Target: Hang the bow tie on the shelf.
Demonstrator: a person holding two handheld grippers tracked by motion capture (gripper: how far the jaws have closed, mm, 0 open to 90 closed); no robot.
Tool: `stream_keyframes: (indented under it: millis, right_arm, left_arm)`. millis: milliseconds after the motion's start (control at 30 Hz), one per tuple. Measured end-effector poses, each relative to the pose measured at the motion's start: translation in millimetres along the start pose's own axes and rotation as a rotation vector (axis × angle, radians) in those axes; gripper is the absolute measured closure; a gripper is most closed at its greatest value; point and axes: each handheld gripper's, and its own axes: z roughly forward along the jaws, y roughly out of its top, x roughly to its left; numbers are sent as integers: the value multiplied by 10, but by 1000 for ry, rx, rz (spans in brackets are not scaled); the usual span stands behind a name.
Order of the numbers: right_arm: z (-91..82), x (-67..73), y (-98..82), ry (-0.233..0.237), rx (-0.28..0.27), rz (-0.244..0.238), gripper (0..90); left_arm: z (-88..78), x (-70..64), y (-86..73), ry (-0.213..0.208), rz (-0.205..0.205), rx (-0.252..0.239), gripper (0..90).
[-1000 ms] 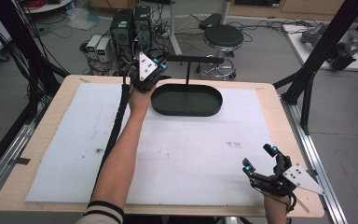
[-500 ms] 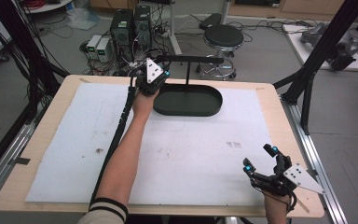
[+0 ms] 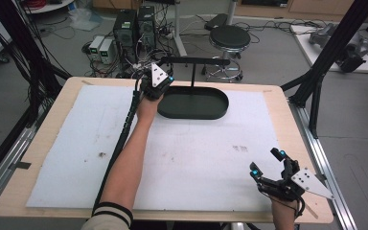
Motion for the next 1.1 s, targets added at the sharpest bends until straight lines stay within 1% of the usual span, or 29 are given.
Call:
stream_keyframes:
  millis: [33, 67, 100, 167, 233, 300, 333, 367, 433, 467, 600, 633, 700, 733, 800, 867, 900, 933, 1033, 1067, 1100]
  right_arm:
    - [0, 1, 0, 1, 1, -1, 102]
    - [2, 1, 1, 2, -1, -2, 102]
    - [2, 1, 1, 1, -1, -3, 102]
    - [3, 1, 0, 1, -1, -4, 102]
    - [4, 0, -1, 2, 0, -4, 102]
    - [4, 1, -1, 1, -1, -4, 102]
    - [3, 4, -1, -1, -1, -2, 102]
    - [3, 5, -1, -1, 0, -2, 102]
    - [3, 2, -1, 0, -1, -4, 102]
    - [0, 2, -3, -2, 2, -1, 102]
    - [3, -2, -5, -3, 1, 5, 102]
    - [1, -1, -5, -3, 1, 5, 102]
    - [-2, -1, -1, -2, 0, 8, 102]
    - [-3, -1, 0, -1, -1, 7, 102]
    - [-4, -3, 4, -1, -7, 2, 102]
    - [-7, -1, 8, 0, -6, 2, 102]
    - [-6, 1, 9, -1, -5, 1, 102]
    - [-6, 5, 9, -2, -7, 4, 102]
    - [-3, 18, 10, 1, -4, 7, 102]
    - [3, 22, 12, 3, -6, 2, 102]
    - [5, 31, 14, 6, -5, 3, 102]
  left_arm:
    - [-1, 7, -6, 0, 6, 8, 827]
    - [7, 4, -13, -2, -1, 3, 824]
    - [5, 10, -16, -6, 4, 13, 819]
    - [17, 2, -26, -12, -2, 5, 811]
    - [20, 2, -33, -16, 7, 13, 801]
    - [31, -7, -42, -16, -4, 7, 794]
    - [28, 1, -43, -16, 7, 19, 788]
    - [35, -5, -47, -12, -5, 13, 780]
    - [32, 4, -52, -5, -7, 26, 709]
    - [37, 7, -56, -2, -7, 24, 691]
    - [35, 13, -57, 1, -14, 23, 684]
    - [27, 20, -54, 3, -11, 30, 668]
    - [16, 22, -48, 1, -26, 36, 631]
    - [3, 23, -44, 0, -28, 34, 617]
    - [-57, 25, -31, -2, -23, 22, 592]
    - [-141, 30, -15, -7, -29, 4, 560]
    - [-180, 38, -8, -7, -26, 3, 536]
    - [-237, 44, 6, -9, -38, -5, 506]
    - [-404, 68, 53, -12, -55, -17, 427]
    - [-462, 74, 69, -11, -69, -27, 383]
    - [-521, 86, 88, -8, -74, -32, 326]
